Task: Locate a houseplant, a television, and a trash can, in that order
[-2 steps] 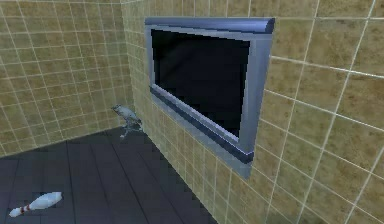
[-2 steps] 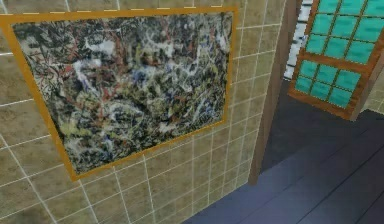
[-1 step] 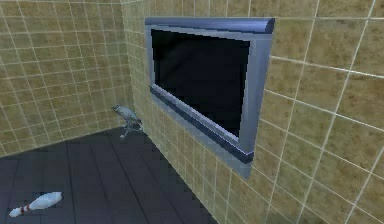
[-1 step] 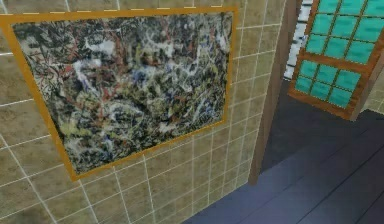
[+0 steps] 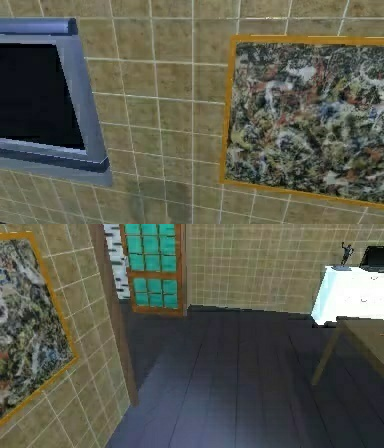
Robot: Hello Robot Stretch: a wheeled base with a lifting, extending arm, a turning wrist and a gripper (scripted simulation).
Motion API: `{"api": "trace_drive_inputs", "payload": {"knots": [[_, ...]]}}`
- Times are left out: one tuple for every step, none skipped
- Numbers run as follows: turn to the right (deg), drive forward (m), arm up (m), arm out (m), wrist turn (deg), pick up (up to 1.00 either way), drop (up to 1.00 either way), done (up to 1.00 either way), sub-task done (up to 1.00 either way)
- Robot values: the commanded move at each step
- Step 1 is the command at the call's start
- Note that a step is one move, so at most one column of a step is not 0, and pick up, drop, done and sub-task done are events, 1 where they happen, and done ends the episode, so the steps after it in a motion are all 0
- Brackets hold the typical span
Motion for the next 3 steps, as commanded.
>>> {"api": "trace_drive_inputs", "payload": {"knots": [[45.0,0.00,0.00,0.00,0.0,0.00,0.00,0.00,0.00],[45.0,0.00,0.00,0.00,0.0,0.00,0.00,0.00,0.00],[12.0,0.00,0.00,0.00,0.0,0.00,0.00,0.00,0.00]]}}
